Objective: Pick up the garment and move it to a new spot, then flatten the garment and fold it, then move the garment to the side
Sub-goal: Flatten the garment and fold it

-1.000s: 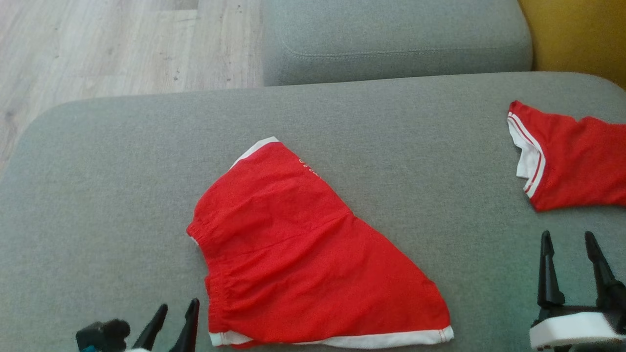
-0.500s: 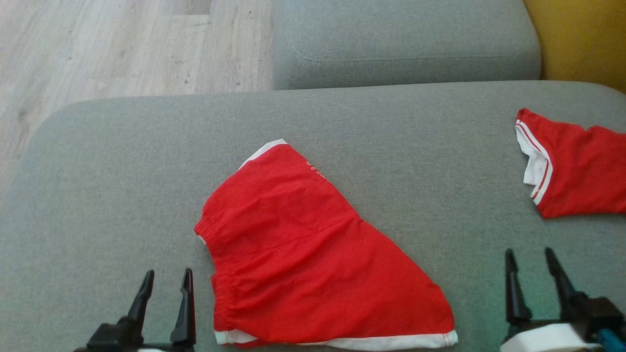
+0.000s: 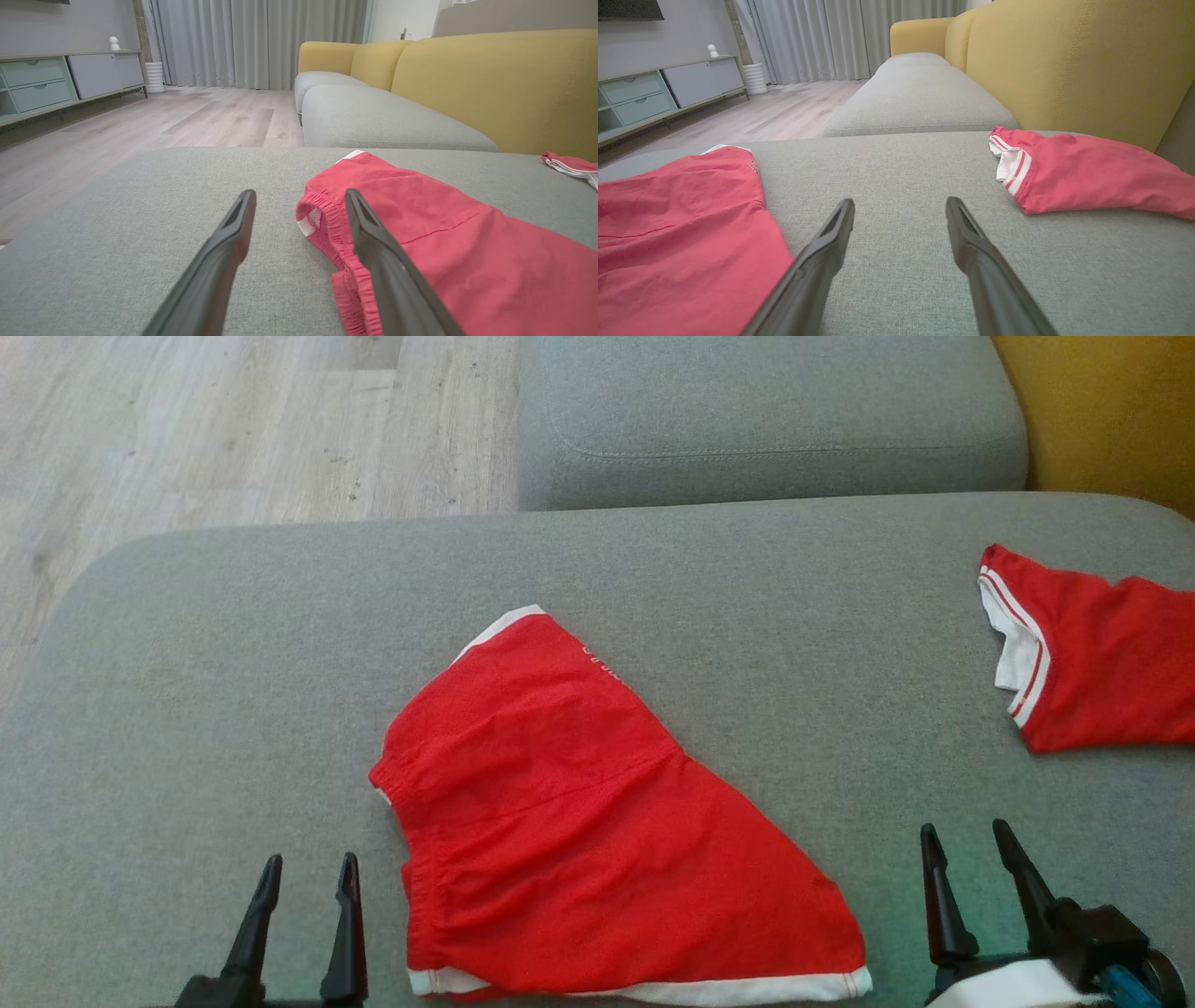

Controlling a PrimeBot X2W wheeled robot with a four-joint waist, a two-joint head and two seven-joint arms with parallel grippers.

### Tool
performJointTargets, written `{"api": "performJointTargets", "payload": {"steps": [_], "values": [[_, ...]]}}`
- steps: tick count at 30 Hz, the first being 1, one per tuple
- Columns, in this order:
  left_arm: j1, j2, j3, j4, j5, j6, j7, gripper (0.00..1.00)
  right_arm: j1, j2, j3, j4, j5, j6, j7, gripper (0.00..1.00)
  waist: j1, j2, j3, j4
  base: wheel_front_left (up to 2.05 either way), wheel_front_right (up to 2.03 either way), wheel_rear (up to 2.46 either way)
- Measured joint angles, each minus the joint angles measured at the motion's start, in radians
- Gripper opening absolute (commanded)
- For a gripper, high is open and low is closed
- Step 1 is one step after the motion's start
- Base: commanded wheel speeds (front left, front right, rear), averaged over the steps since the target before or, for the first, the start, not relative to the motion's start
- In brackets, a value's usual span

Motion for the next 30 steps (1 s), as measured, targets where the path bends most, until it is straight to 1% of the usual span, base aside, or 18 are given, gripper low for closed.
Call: {"api": "performJointTargets", "payload": {"steps": [5,10,12,14,16,19,21,24,27,30], "values": [[0.000,-0.039,0.058,0.006,0.048,-0.056,0.000,1.00,0.000,0.000,0.002,0.004,0.000,0.000,0.000,1.00,0.0000,0.0000,-0.001,0.002,0.00,0.00,0.00],[0.006,-0.064,0.089,-0.014,0.061,-0.102,0.000,1.00,-0.002,0.000,0.007,0.006,0.057,0.000,0.000,1.00,0.0000,0.0000,-0.007,-0.004,0.00,0.00,0.00],[0.025,-0.058,0.088,-0.041,0.062,-0.119,-0.001,1.00,-0.004,0.000,0.013,-0.006,0.091,0.000,0.000,1.00,0.0000,0.0000,-0.012,-0.012,0.00,0.00,0.00],[0.051,-0.040,0.073,-0.050,0.060,-0.128,-0.003,1.00,-0.004,-0.001,0.030,-0.027,0.102,0.000,0.015,1.00,0.0000,0.0000,-0.017,-0.017,0.00,0.00,0.00],[0.083,-0.010,0.053,-0.055,0.031,-0.136,0.015,1.00,-0.003,-0.001,0.058,-0.061,0.100,0.000,0.101,1.00,0.0000,0.0000,-0.020,-0.020,0.00,0.00,0.00],[0.117,0.053,0.003,-0.075,-0.010,-0.137,0.124,1.00,0.010,-0.001,0.103,-0.114,0.072,0.000,0.288,1.00,0.0000,0.0000,-0.020,-0.017,0.00,0.00,0.00],[0.133,0.072,-0.022,-0.093,-0.064,-0.137,0.192,1.00,0.052,-0.001,0.126,-0.152,0.066,0.000,0.408,1.00,0.0000,0.0000,-0.018,-0.013,0.00,0.00,0.00],[0.151,0.093,-0.061,-0.104,-0.119,-0.143,0.257,1.00,0.149,-0.004,0.146,-0.182,0.066,0.000,0.544,1.00,0.0000,0.0000,-0.013,-0.013,0.00,0.00,0.00],[0.160,0.106,-0.090,-0.099,-0.150,-0.145,0.285,1.00,0.222,-0.009,0.153,-0.188,0.044,0.000,0.612,1.00,-0.0001,0.0000,-0.008,-0.016,0.00,0.00,0.00],[0.160,0.117,-0.126,-0.084,-0.169,-0.145,0.297,1.00,0.224,-0.007,0.156,-0.192,0.031,0.000,0.618,1.00,0.0000,0.0000,-0.001,-0.022,0.00,0.00,0.00]]}}
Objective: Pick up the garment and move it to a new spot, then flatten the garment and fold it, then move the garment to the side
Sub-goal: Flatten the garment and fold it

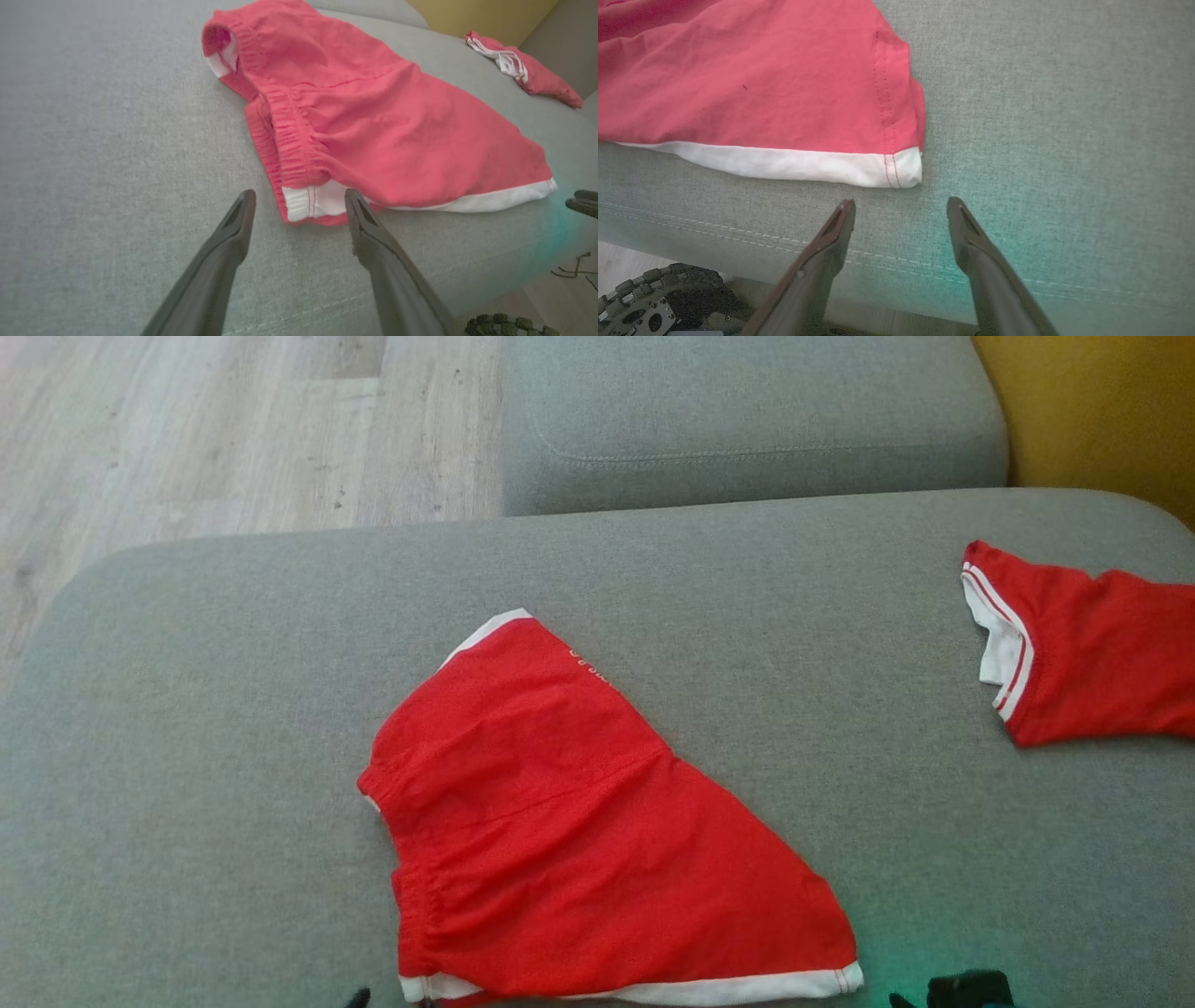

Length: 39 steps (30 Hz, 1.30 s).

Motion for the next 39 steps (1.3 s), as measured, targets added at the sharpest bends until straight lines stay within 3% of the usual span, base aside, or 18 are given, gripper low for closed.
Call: {"api": "performJointTargets", "payload": {"steps": [8,23,39], "values": [[-0.037,0.033,-0.050,0.058,-0.024,0.000,0.018,1.00,-0.052,0.003,0.000,0.035,-0.023,0.000,-0.025,1.00,0.0001,0.0000,0.018,-0.006,0.00,0.00,0.00],[-0.122,0.040,-0.130,0.154,-0.094,0.000,0.010,1.00,-0.122,0.003,0.037,0.106,-0.015,0.000,-0.046,1.00,0.0001,0.0000,0.041,0.009,0.00,0.00,0.00],[-0.192,0.053,-0.192,0.170,-0.160,0.000,-0.014,1.00,-0.156,0.003,0.058,0.145,-0.015,0.000,-0.064,1.00,0.0001,0.0000,0.060,-0.003,0.00,0.00,0.00]]}}
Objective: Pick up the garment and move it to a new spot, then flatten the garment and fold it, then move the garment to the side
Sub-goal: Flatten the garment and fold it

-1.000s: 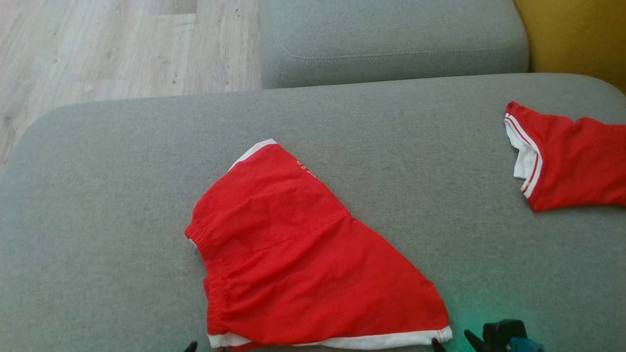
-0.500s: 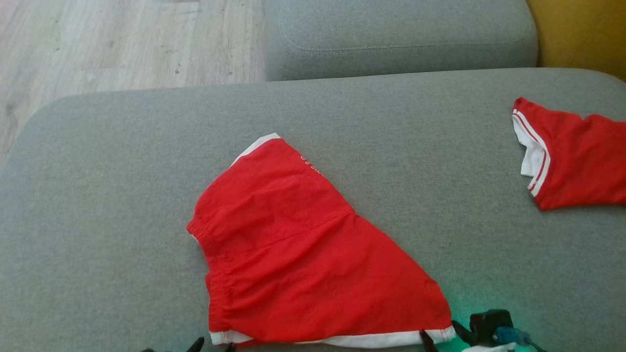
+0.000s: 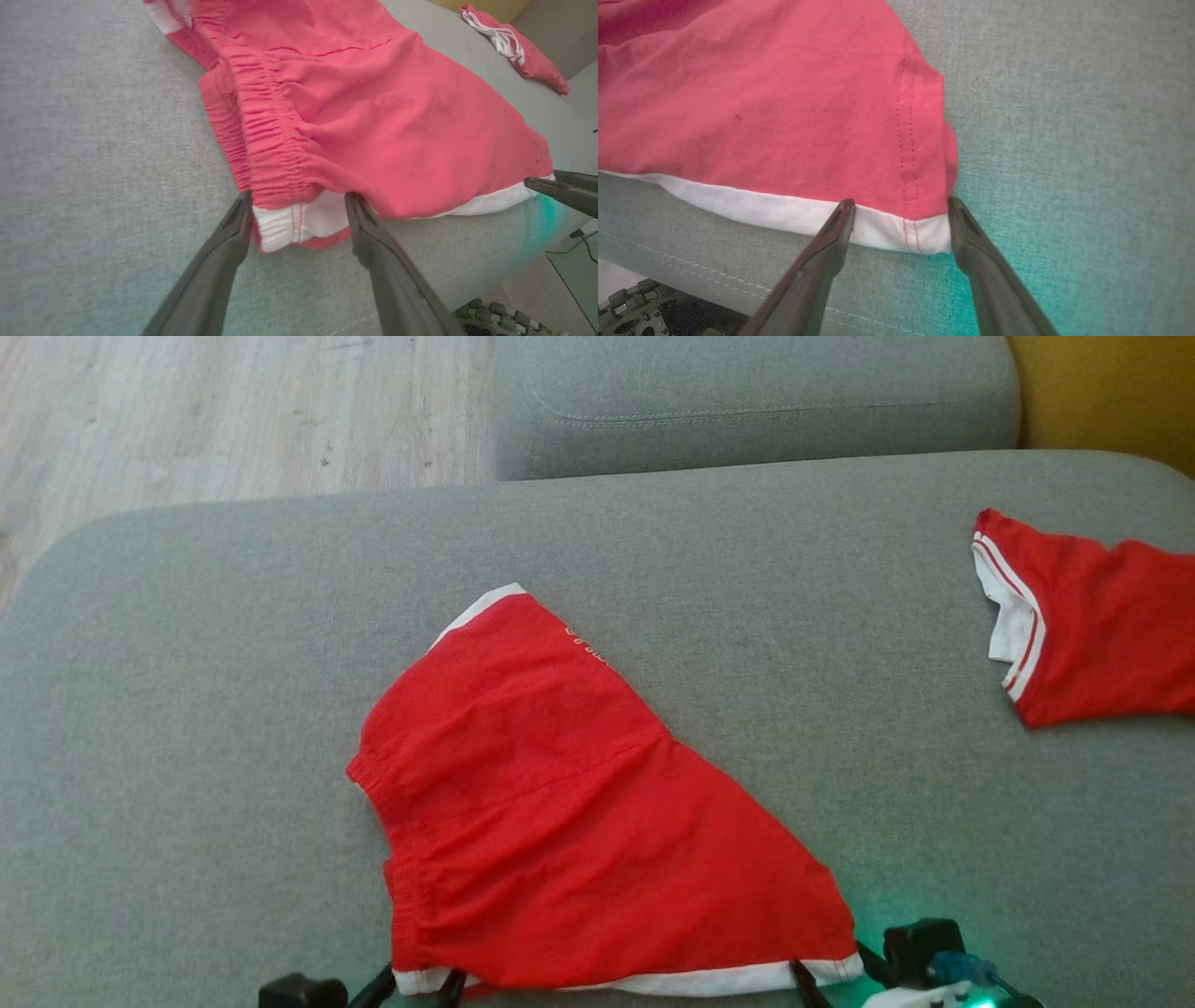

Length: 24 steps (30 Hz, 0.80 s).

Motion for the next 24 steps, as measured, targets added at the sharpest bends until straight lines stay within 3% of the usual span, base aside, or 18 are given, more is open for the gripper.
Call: {"api": "performJointTargets", "payload": {"steps": [3,4,5,6,7,8,9,13,16,20,21,24], "values": [[-0.014,0.000,-0.018,0.008,-0.016,0.000,0.000,1.00,-0.015,0.000,0.013,0.019,0.004,0.000,0.000,1.00,0.0000,0.0000,0.001,-0.004,0.00,0.00,0.00],[-0.016,0.001,-0.027,0.011,-0.023,0.000,0.000,0.96,-0.020,0.000,0.019,0.025,0.008,0.000,0.002,1.00,0.0000,0.0000,0.001,-0.005,0.00,0.00,0.00],[-0.017,0.003,-0.039,0.015,-0.026,0.000,0.000,0.82,-0.026,0.000,0.025,0.033,0.008,0.000,0.005,1.00,0.0000,0.0000,0.000,-0.006,0.00,0.00,0.00],[-0.017,0.004,-0.046,0.018,-0.030,0.000,0.000,0.49,-0.033,0.000,0.029,0.039,0.013,0.000,0.011,0.65,0.0000,0.0000,-0.001,-0.007,0.00,0.00,0.00],[-0.017,0.006,-0.051,0.020,-0.036,0.000,0.000,0.40,-0.038,0.000,0.034,0.044,0.024,0.000,0.016,0.00,-0.0001,0.0000,-0.001,-0.008,0.00,0.00,0.00],[-0.018,0.009,-0.060,0.022,-0.043,0.000,0.000,0.16,-0.043,-0.001,0.039,0.048,0.033,0.000,0.020,0.00,-0.0001,0.0000,-0.001,-0.008,0.00,0.00,0.00],[-0.019,0.012,-0.069,0.025,-0.049,0.000,0.000,0.00,-0.047,-0.001,0.045,0.051,0.044,0.000,0.021,0.00,-0.0001,0.0000,-0.001,-0.008,0.00,0.00,0.00],[-0.025,0.041,-0.102,0.008,-0.084,0.000,0.000,0.00,-0.046,0.000,0.045,0.023,0.155,0.000,0.028,0.00,0.0000,0.0000,-0.008,-0.008,0.00,0.00,0.00],[-0.019,0.077,-0.108,-0.074,-0.162,0.000,0.019,0.00,-0.040,0.000,0.013,-0.090,0.293,0.000,0.030,0.00,0.0000,0.0000,-0.018,-0.013,0.00,0.00,0.00],[0.024,0.151,-0.109,-0.350,-0.353,0.000,0.078,0.00,0.009,0.000,-0.059,-0.345,0.471,0.000,0.086,0.00,-0.0001,0.0000,-0.029,-0.020,0.00,0.00,0.00],[0.045,0.206,-0.091,-0.520,-0.432,0.000,0.105,0.00,0.042,0.000,-0.114,-0.489,0.552,0.000,0.116,0.00,-0.0001,0.0000,-0.032,-0.023,0.00,0.00,0.00],[0.044,0.267,-0.021,-0.762,-0.534,0.000,0.134,0.00,0.050,0.001,-0.198,-0.680,0.645,0.000,0.173,0.00,-0.0002,0.0000,-0.026,-0.031,0.00,0.00,0.00]]}}
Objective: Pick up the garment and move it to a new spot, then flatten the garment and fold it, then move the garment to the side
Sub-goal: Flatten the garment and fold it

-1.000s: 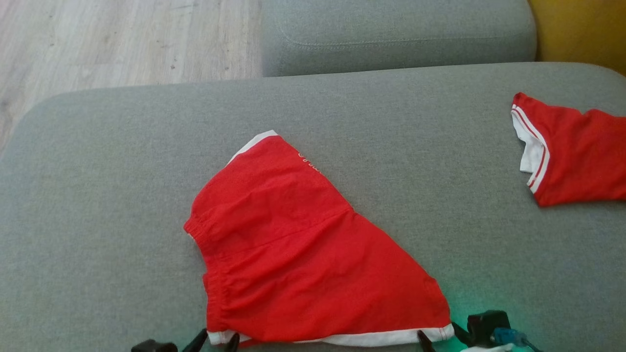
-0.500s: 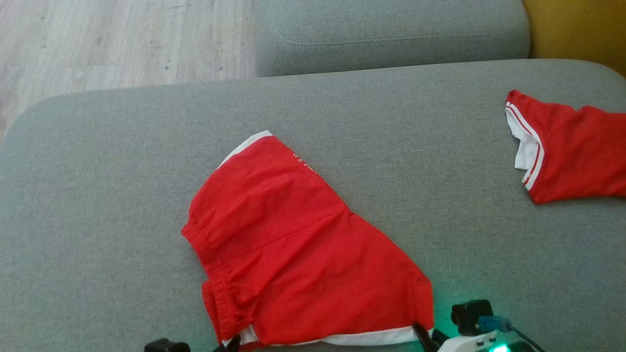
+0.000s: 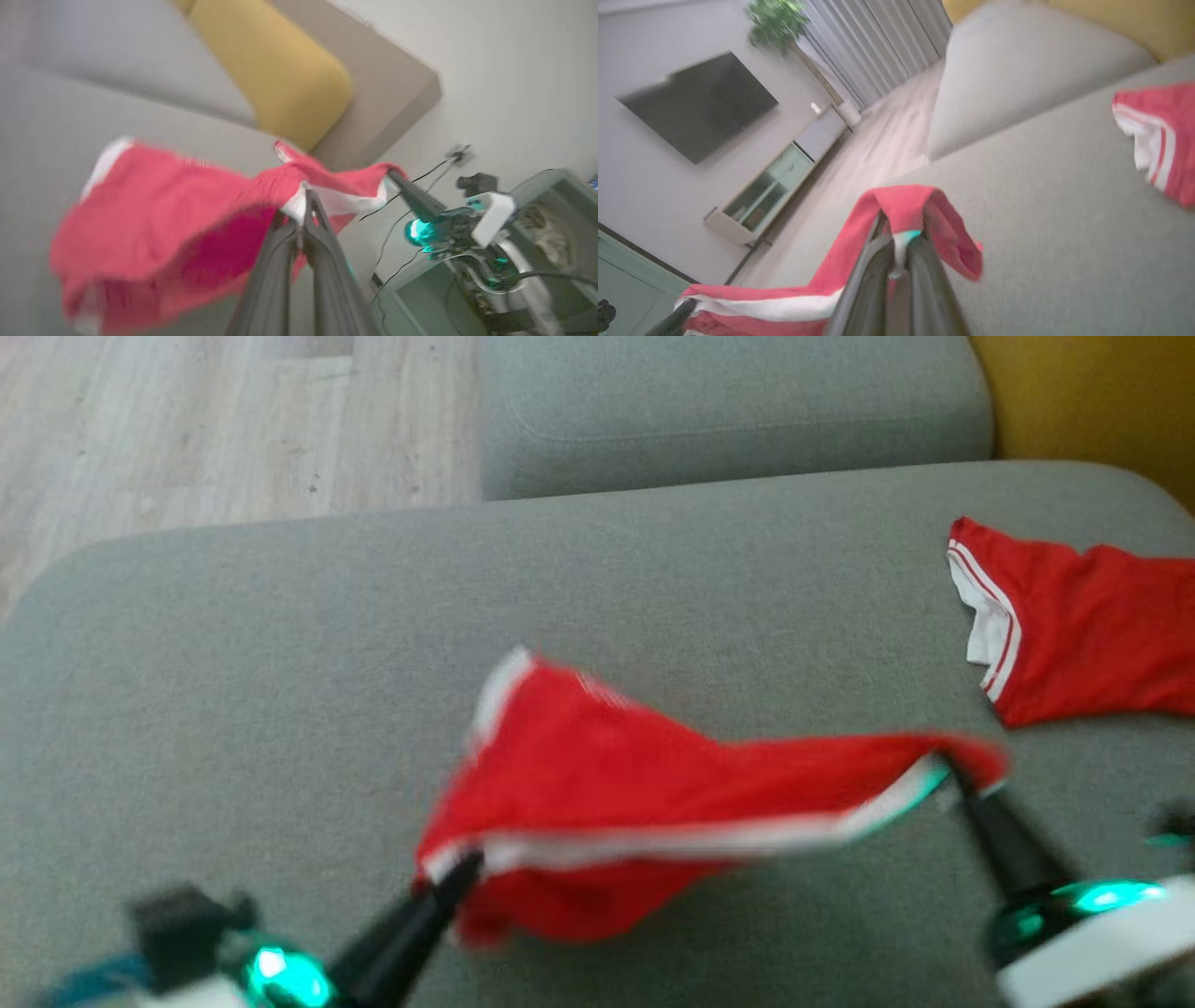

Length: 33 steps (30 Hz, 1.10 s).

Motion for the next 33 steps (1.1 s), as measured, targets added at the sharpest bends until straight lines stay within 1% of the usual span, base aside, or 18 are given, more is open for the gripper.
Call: {"api": "performJointTargets", "payload": {"steps": [2,4,5,7,10,11,13,14,16,18,21,24,26,28,30,33], "values": [[-0.038,0.023,0.049,-0.132,-0.063,0.001,0.026,0.00,-0.022,0.000,-0.048,-0.092,0.049,0.000,0.043,0.00,0.0000,0.0000,0.009,-0.007,0.00,0.00,0.00],[-0.128,0.024,0.101,-0.219,-0.121,0.019,0.051,0.00,-0.089,0.000,-0.089,-0.146,0.094,0.000,0.087,0.00,-0.0001,0.0000,0.026,-0.013,0.00,0.00,0.00],[-0.189,0.025,0.120,-0.239,-0.151,0.026,0.070,0.00,-0.138,0.000,-0.105,-0.160,0.113,0.000,0.109,0.00,0.0000,0.0000,0.036,-0.016,0.00,0.00,0.00],[-0.335,0.025,0.158,-0.232,-0.204,0.051,0.108,0.00,-0.263,0.000,-0.132,-0.163,0.124,0.000,0.170,0.00,0.0001,0.0000,0.062,-0.021,0.00,0.00,0.00],[-0.567,0.019,0.174,-0.148,-0.248,0.082,0.178,0.00,-0.474,0.000,-0.164,-0.117,0.101,0.000,0.254,0.00,0.0003,0.0000,0.113,-0.027,0.00,0.00,0.00],[-0.567,0.019,0.174,-0.148,-0.248,0.082,0.178,0.00,-0.474,0.000,-0.164,-0.117,0.101,0.000,0.254,0.00,0.0003,0.0000,0.113,-0.027,0.00,0.00,0.00],[-0.715,0.011,0.168,-0.050,-0.250,0.098,0.225,0.00,-0.624,-0.001,-0.175,-0.036,0.080,0.000,0.289,0.00,0.0003,0.0000,0.156,-0.031,0.00,0.00,0.00],[-0.786,0.007,0.159,0.013,-0.234,0.100,0.242,0.00,-0.702,-0.002,-0.175,0.021,0.068,0.000,0.296,0.00,0.0004,0.0000,0.178,-0.033,0.00,0.00,0.00],[-0.923,-0.018,0.126,0.158,-0.161,0.094,0.252,0.00,-0.855,-0.002,-0.177,0.155,0.055,0.000,0.293,0.00,0.0006,0.0000,0.224,-0.037,0.00,0.00,0.00],[-1.038,-0.076,0.089,0.316,-0.082,0.086,0.232,0.00,-0.995,-0.003,-0.171,0.305,-0.001,0.000,0.264,0.00,0.0007,-0.0001,0.265,-0.040,0.00,0.00,0.00],[-1.168,-0.160,0.042,0.547,0.048,0.059,0.149,0.00,-1.167,-0.004,-0.160,0.527,-0.050,0.000,0.149,0.00,0.0007,-0.0001,0.317,-0.045,0.00,0.00,0.00],[-1.277,-0.219,0.024,0.735,0.171,0.042,0.012,0.00,-1.309,-0.006,-0.128,0.714,-0.064,0.000,0.002,0.00,0.0007,-0.0001,0.359,-0.052,0.00,0.00,0.00],[-1.334,-0.251,0.024,0.834,0.220,0.036,-0.080,0.00,-1.374,-0.006,-0.091,0.806,-0.063,0.000,-0.080,0.00,0.0006,-0.0001,0.381,-0.058,0.00,0.00,0.00],[-1.367,-0.280,0.024,0.902,0.231,0.026,-0.147,0.00,-1.403,-0.008,-0.055,0.867,-0.056,0.000,-0.134,0.00,0.0002,0.0000,0.400,-0.063,0.00,0.00,0.00],[-1.364,-0.296,0.004,0.950,0.231,0.016,-0.188,0.00,-1.395,-0.010,-0.029,0.919,-0.054,0.000,-0.176,0.00,0.0005,-0.0001,0.414,-0.065,0.00,0.00,0.00],[-1.285,-0.302,-0.056,0.999,0.241,0.007,-0.246,0.00,-1.297,-0.011,-0.012,0.955,-0.081,0.000,-0.212,0.00,0.0005,-0.0001,0.408,-0.062,0.00,0.00,0.00]]}}
